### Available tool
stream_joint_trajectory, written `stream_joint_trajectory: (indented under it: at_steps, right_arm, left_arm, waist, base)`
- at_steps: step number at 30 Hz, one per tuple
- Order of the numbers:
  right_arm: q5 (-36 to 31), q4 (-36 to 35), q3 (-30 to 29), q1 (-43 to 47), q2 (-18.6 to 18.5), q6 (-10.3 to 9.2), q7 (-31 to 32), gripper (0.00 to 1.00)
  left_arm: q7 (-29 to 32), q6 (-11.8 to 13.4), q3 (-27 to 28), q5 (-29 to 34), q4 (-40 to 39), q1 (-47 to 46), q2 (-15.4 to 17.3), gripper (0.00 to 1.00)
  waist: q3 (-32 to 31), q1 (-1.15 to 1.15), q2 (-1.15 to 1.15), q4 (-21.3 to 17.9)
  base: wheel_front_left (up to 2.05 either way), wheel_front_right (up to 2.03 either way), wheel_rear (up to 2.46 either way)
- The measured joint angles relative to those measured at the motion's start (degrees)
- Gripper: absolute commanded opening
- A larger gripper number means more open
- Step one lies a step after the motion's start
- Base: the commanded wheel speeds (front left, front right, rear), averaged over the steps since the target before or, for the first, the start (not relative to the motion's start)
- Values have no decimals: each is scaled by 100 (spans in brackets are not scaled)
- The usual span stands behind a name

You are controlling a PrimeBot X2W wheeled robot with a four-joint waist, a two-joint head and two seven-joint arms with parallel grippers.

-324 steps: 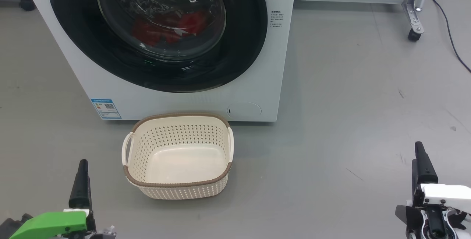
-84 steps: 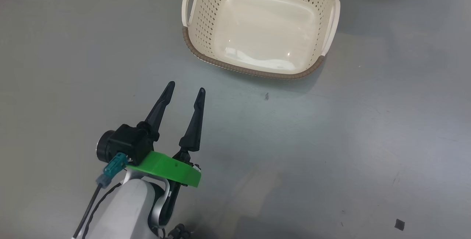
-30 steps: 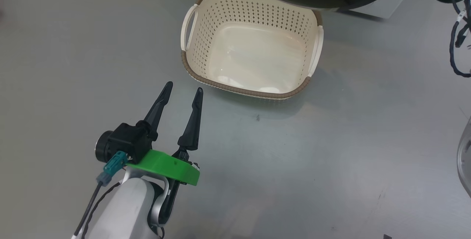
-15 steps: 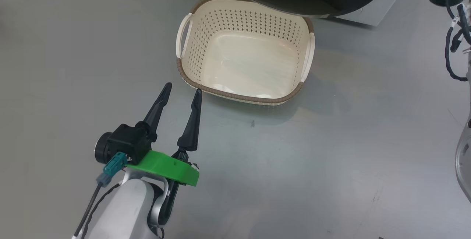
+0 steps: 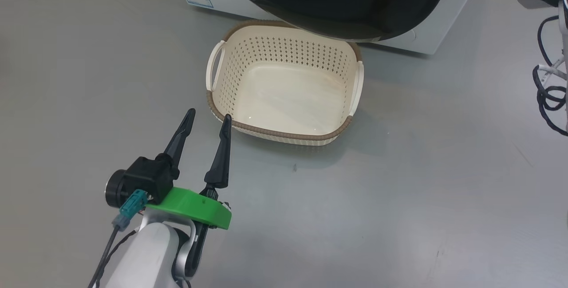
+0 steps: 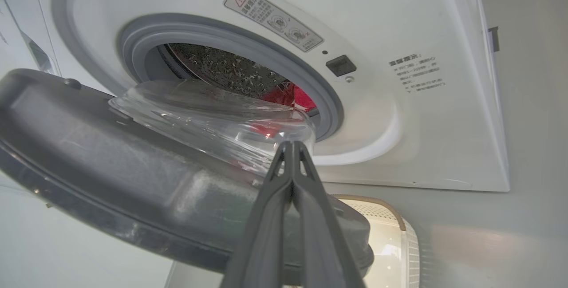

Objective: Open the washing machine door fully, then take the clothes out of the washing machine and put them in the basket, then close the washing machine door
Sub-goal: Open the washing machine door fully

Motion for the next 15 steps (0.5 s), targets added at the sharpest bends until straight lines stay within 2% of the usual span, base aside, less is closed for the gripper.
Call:
stream_joint_trajectory:
  at_steps: [4, 10, 15]
  right_arm:
    - [-614, -265, 367, 321, -245, 37, -459, 0]
    - [-1081, -655, 693, 867, -265, 36, -1181, 0]
    - [-1624, -1001, 1076, 1584, -428, 35, -1802, 0]
  left_arm:
    - [0, 0, 70, 37, 35, 109, 0, 100]
    - [0, 0, 208, 46, 54, 210, 2, 100]
    - [0, 5, 335, 96, 60, 359, 3, 100]
  waist:
    - [-187, 0, 0, -95]
    - [-469, 0, 0, -276]
    - [-712, 0, 0, -433]
  base:
    - [0, 0, 0]
    - [0, 0, 0]
    - [0, 0, 0]
